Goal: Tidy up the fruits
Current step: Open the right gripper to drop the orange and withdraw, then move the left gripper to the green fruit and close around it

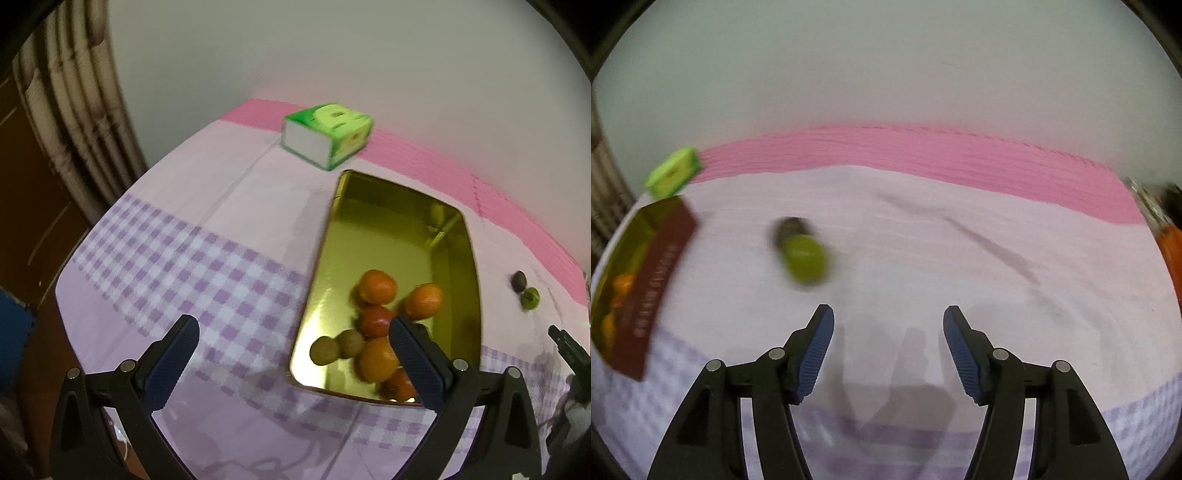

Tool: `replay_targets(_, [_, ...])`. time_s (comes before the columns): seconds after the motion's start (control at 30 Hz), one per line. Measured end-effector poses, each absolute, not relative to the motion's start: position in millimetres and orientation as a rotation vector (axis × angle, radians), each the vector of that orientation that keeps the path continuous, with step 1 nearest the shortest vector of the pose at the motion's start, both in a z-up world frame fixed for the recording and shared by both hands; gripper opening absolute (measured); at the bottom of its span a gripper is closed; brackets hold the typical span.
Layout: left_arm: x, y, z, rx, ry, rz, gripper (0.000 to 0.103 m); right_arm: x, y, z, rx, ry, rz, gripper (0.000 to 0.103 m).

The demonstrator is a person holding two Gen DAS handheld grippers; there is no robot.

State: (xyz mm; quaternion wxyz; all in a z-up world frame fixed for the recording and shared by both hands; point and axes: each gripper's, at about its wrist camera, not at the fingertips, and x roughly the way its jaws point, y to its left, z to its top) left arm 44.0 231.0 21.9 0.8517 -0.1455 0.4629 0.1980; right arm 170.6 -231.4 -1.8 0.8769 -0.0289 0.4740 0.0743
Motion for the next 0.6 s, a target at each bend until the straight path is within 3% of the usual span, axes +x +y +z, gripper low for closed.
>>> replay_targets(0.2, [66.2, 178.7, 35.6, -0.253, 0.954, 0.270, 0.102, 190.1, -271.3, -19.9, -0.061, 1.007, 0.091, 0.065])
replay_targets(0.4, [111.7, 109.1, 36.8, -0.168, 0.989, 0.131, 0.102, 205.9, -279.8, -27.5, -0.070, 0.999, 0.093, 0.077])
replay_targets(0.5, [133.8, 74.8, 34.4, -0.128, 0.997, 0.065, 0.102, 209.7, -286.1, -30.1, -0.078, 1.005, 0.125, 0.089])
replay_targets(0.53, [140.4, 65.3, 32.6, -0.122, 1.001, 0.046, 0.102, 209.2, -286.7, -31.7, -0.087, 1.005, 0.131, 0.098])
replay_targets(0.6, [153.2, 43.5, 27.2, -0.115, 1.015, 0.011, 0.102, 210.7, -292.0, -33.0, -0.086, 1.003, 0.153, 0.100])
